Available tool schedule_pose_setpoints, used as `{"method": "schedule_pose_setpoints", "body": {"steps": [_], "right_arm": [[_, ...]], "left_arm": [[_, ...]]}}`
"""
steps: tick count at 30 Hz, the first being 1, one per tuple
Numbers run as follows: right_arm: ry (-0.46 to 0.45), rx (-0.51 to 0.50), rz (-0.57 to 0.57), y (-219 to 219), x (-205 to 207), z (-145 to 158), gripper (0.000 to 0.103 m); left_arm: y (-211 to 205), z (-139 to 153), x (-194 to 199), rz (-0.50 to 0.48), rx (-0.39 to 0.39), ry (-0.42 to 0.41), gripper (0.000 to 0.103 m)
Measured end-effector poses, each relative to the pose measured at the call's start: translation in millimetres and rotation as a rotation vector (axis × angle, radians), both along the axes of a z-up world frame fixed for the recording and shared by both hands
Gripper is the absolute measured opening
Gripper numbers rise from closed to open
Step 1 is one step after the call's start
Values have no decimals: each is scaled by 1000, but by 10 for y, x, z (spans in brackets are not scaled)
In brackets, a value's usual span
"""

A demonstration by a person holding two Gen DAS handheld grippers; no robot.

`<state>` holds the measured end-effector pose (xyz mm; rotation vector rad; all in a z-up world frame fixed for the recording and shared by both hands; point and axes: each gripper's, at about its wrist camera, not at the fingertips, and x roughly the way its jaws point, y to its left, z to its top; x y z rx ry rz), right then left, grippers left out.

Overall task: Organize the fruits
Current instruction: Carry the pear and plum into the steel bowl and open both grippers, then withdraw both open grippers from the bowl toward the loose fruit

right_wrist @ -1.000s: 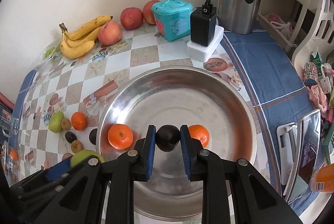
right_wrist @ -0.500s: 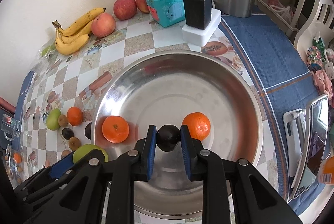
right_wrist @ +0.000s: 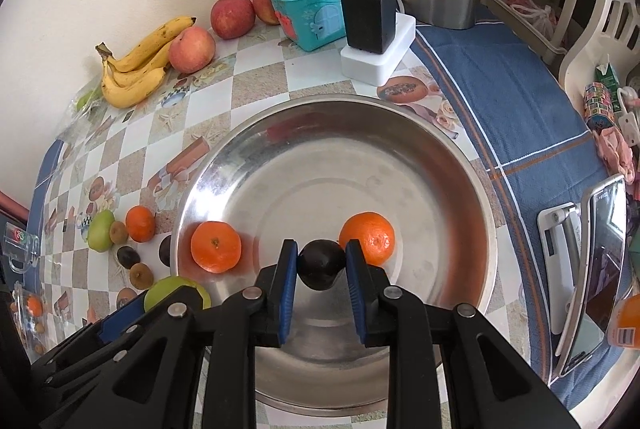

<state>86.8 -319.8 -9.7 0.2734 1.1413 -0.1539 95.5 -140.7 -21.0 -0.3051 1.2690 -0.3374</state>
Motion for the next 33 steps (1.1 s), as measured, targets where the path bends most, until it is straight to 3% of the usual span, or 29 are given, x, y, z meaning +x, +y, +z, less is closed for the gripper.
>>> {"method": "schedule_pose_setpoints", "body": {"steps": [20, 33], "right_arm": [[-4, -3, 12, 11, 6, 17, 29], [-16, -20, 45, 115, 10, 93, 29]], "left_arm": [[84, 16, 27, 18, 0, 7, 58], [483, 26, 173, 115, 42, 11, 58]]}}
